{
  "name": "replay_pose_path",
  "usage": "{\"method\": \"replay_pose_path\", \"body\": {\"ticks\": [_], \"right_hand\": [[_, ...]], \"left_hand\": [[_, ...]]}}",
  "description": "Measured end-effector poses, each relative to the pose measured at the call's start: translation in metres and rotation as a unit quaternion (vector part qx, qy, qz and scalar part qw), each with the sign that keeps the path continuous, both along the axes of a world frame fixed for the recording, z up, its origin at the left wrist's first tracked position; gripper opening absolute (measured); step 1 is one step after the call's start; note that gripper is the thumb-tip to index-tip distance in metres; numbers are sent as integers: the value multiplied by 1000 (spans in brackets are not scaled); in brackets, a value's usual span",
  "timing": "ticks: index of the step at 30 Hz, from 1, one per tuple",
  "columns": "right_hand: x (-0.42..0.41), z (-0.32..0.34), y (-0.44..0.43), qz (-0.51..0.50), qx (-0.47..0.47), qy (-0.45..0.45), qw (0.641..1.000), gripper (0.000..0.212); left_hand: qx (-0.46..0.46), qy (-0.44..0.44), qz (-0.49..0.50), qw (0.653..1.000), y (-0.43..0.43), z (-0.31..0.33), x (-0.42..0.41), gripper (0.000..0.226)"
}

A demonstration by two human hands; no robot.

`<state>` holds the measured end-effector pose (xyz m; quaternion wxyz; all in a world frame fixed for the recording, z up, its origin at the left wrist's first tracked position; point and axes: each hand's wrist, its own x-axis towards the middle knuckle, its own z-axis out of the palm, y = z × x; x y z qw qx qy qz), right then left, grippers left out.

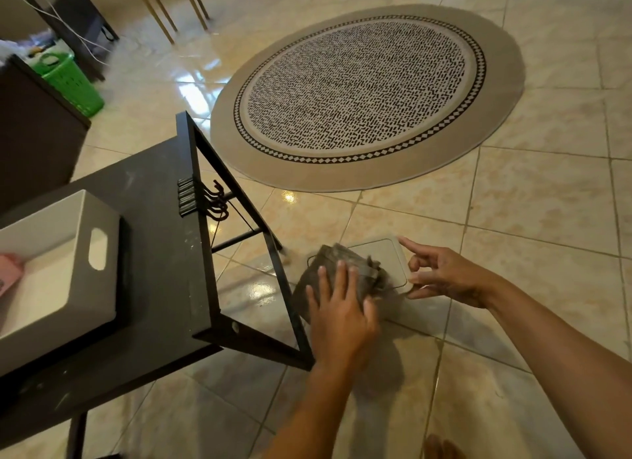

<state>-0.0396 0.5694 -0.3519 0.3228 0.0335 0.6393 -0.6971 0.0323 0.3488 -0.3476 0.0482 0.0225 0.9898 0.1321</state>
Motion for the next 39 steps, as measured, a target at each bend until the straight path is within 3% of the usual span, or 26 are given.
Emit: {"method": "replay_pose_path", "body": {"ticks": [3,7,10,14,19,22,25,28,32,36,39], "right_hand": [[1,4,-2,8,-3,3,1000,83],[5,6,-4,1,15,28,999,62],[3,2,-3,-19,11,5,1000,78],[1,-1,-3,-17,14,8,1000,81],[1,4,-5,-5,13,14,1000,82],[3,7,-6,-6,23,29,999,68],[3,6,-5,-16,23,12,1000,75],[-1,2,-4,-14,24,14,1000,78],[-5,3,-4,-3,18,4,1000,80],[0,5,-5,-14,19,10,1000,83],[0,4,-2,-27,15,1,1000,81]], "left_hand": [[17,-12,-57,998,36,4,6,61],[6,-16,-73,997,51,6,-33,59],[-21,-16,-5,1000,12,0,-51,60],[18,16,59,998,-16,4,-5,65],[32,-23,-47,998,43,8,11,60],[7,-24,-69,997,57,9,-22,58],[-38,-26,-2,999,19,3,-46,61],[-19,8,76,997,-16,3,-21,68],[17,-13,20,1000,13,7,16,66],[18,-11,-60,998,50,3,-15,59],[-29,-15,-35,999,29,-1,-42,61]]}}
